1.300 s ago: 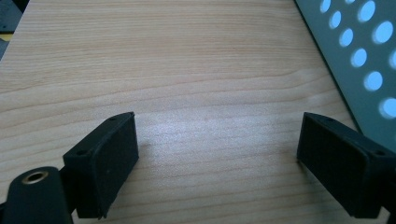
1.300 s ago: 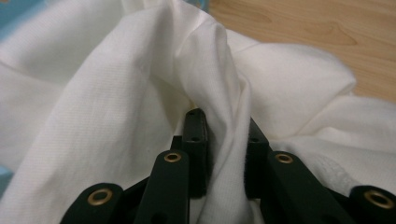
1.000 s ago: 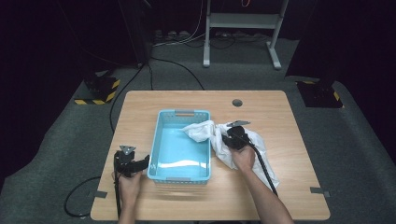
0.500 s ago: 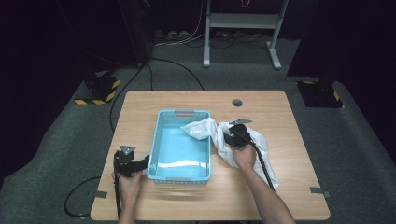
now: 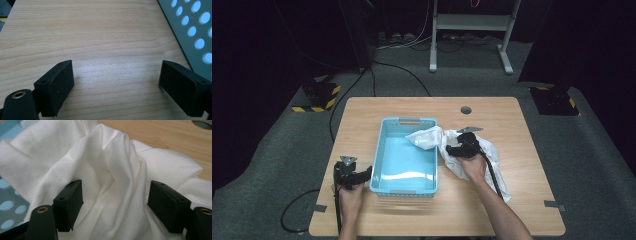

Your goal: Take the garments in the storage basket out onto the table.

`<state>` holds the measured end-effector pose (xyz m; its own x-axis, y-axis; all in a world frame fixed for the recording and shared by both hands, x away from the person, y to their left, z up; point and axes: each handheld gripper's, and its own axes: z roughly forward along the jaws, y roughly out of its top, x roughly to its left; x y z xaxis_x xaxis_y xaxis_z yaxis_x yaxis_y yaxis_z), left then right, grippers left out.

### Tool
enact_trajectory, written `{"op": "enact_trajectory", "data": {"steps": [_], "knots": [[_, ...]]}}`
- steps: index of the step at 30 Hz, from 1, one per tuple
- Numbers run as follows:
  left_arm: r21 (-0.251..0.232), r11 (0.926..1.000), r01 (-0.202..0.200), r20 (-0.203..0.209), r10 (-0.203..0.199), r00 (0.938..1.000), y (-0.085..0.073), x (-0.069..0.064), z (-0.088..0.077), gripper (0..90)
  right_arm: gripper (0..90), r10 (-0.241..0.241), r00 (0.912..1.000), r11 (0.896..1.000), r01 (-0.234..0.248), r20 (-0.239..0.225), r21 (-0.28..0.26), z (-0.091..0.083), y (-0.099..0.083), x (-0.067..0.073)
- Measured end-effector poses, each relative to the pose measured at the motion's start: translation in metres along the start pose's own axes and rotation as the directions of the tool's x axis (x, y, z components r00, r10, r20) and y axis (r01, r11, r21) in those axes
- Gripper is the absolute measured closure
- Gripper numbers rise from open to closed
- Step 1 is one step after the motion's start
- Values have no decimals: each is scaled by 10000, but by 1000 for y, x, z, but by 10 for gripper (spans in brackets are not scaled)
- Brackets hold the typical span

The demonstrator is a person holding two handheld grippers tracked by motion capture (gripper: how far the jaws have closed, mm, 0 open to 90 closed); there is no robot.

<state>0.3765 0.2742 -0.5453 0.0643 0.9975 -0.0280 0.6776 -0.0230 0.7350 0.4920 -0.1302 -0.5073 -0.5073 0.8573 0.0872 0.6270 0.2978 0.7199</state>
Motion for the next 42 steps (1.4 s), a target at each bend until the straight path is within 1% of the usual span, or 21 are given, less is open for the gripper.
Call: {"op": "enact_trajectory", "data": {"steps": [3,5,10,14,16,18,22,23,25,27,30,34,42], "knots": [[0,10000,-17,-19,17,10000,0,0,0,127,219,-51,9998,9999,49,-178,-133,-5,1,0],[3,10000,-19,-24,19,10000,0,0,0,127,213,-43,9997,9999,39,-226,-166,-7,1,0],[3,10000,-18,-27,18,10000,0,0,0,128,204,3,9991,9984,-26,-416,-568,-17,4,-2],[16,10000,-40,-53,40,10000,0,-1,0,127,202,98,9984,9977,-135,-558,-664,-23,5,-4],[17,10000,-44,-55,44,10000,0,-1,0,127,202,87,9984,9974,-127,-561,-712,-24,6,-5],[6,10000,-22,-39,22,10000,0,0,0,127,202,202,9981,9963,-250,-584,-823,-27,6,-8],[4,10000,-19,-37,19,10000,0,0,0,127,201,245,9980,9958,-296,-590,-864,-30,6,-10],[14,10000,-36,-52,36,10000,0,-1,0,127,201,316,9976,9953,-371,-617,-898,-32,6,-11],[8,10000,-24,-38,24,10000,0,0,0,127,201,282,9978,9943,-342,-601,-1015,-35,7,-12],[2,10000,-8,-22,8,10000,0,0,0,127,202,333,9976,9940,-394,-608,-1021,-36,7,-12],[7,10000,-27,-41,27,10000,0,0,0,127,203,419,9963,9917,-506,-749,-1181,-43,8,-15],[20,10000,-47,-58,48,10000,0,-1,0,127,203,454,9959,9906,-551,-786,-1254,-48,9,-18],[28,10000,-57,-70,57,10000,0,-1,0,127,202,475,9950,9857,-610,-880,-1571,-63,9,-25]]}}
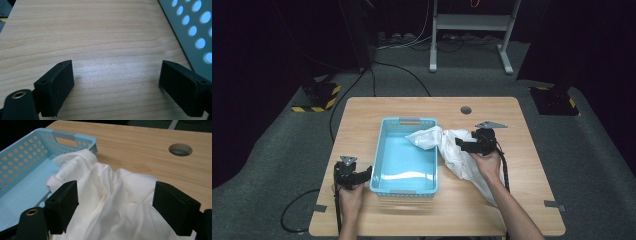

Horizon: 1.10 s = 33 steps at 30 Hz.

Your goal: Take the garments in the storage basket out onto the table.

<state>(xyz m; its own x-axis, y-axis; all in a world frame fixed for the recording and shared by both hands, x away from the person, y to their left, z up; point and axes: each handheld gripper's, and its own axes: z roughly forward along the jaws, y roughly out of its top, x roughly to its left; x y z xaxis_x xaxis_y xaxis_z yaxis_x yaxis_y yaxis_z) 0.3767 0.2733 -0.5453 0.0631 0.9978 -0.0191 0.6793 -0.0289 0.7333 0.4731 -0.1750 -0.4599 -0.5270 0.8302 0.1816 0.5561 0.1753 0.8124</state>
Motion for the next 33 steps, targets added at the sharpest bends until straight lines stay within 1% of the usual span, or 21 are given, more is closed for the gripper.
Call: {"op": "enact_trajectory", "data": {"steps": [9,11,12,13,16,21,23,27,30,33], "knots": [[-1,10000,2,1,-2,10000,0,0,0,127,200,-60,10000,9998,60,6,-214,-12,6,-6],[-12,10000,18,14,-18,10000,0,0,0,127,199,-73,10000,9992,73,22,-392,-19,9,-8],[-12,10000,16,11,-16,10000,0,0,0,127,199,-73,10000,9992,73,22,-392,-19,9,-8],[-10,10000,15,9,-15,10000,0,0,0,127,199,-63,10000,9986,63,6,-528,-23,10,-9],[2,10000,-4,-5,4,10000,0,0,0,127,199,-24,10000,9982,23,-1,-602,-28,10,-11],[-9,10000,12,6,-12,10000,0,0,0,127,198,-113,9999,9979,117,54,-638,-32,11,-13],[-8,10000,11,7,-11,10000,0,0,0,127,198,-59,10000,9976,61,40,-686,-35,11,-14],[-1,10000,3,0,-3,10000,0,0,0,127,197,-121,9999,9968,125,57,-792,-39,11,-16],[0,10000,1,-2,-1,10000,0,0,0,127,193,-83,9999,9953,89,66,-960,-43,11,-17],[-1,10000,3,-3,-3,10000,0,0,0,127,194,-68,10000,9953,73,56,-967,-45,11,-18]]}}
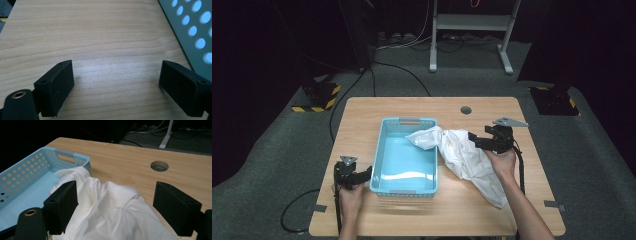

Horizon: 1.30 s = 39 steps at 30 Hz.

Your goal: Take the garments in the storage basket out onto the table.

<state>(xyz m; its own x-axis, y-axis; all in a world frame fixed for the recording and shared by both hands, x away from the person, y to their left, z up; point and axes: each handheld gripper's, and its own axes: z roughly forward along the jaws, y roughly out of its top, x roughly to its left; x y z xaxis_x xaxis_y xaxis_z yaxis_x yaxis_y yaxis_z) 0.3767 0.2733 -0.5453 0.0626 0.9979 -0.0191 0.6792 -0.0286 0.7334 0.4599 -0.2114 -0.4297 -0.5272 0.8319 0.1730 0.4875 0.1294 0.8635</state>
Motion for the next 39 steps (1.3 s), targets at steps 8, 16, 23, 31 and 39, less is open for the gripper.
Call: {"op": "enact_trajectory", "data": {"steps": [8,16,23,31,39], "knots": [[-7,10000,11,5,-11,10000,0,0,0,128,197,-15,10000,9997,16,37,-247,-11,0,-4],[-17,10000,20,15,-20,10000,0,0,0,128,196,61,9999,9995,-57,137,-320,-22,-3,-10],[15,10000,-24,-6,24,10000,0,0,0,128,195,18,9998,9993,-10,214,-363,-29,-6,-14],[24,10000,-47,-27,47,10000,0,0,0,128,196,197,9993,9985,-179,333,-524,-40,-11,-20],[25,10000,-48,-25,48,10000,0,0,0,127,199,395,9983,9976,-370,423,-586,-52,-19,-26]]}}
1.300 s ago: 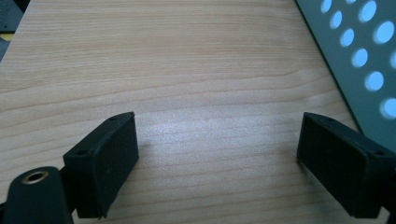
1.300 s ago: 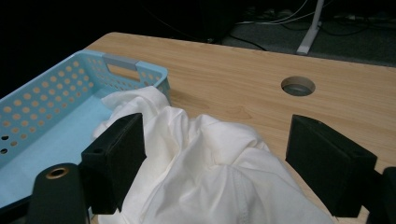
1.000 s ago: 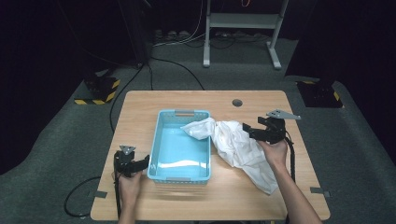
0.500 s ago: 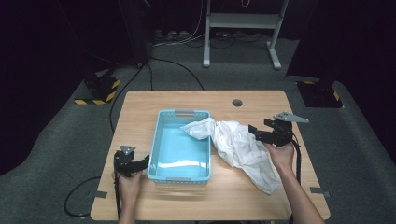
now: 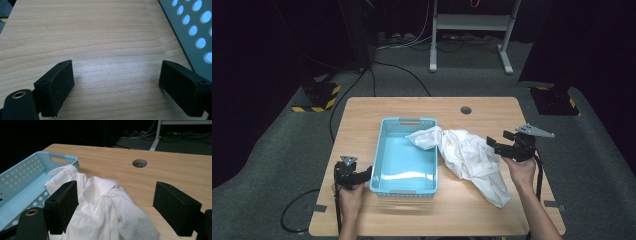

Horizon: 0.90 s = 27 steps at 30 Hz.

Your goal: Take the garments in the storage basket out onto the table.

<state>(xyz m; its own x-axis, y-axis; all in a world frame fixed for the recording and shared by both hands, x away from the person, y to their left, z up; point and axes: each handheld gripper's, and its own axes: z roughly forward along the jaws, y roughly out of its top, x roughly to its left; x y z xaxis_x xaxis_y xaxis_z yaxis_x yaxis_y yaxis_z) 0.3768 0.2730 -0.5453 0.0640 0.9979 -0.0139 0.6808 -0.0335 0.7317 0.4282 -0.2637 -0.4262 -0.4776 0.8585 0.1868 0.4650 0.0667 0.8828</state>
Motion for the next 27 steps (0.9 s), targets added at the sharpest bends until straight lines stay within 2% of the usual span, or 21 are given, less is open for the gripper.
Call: {"op": "enact_trajectory", "data": {"steps": [10,27], "knots": [[7,10000,-11,-11,11,10000,0,0,0,127,203,53,9999,9999,-52,156,-114,-12,-8,-5],[7,10000,-11,-8,11,10000,0,0,0,127,205,52,9994,9996,-61,336,272,-9,-28,-6]]}}
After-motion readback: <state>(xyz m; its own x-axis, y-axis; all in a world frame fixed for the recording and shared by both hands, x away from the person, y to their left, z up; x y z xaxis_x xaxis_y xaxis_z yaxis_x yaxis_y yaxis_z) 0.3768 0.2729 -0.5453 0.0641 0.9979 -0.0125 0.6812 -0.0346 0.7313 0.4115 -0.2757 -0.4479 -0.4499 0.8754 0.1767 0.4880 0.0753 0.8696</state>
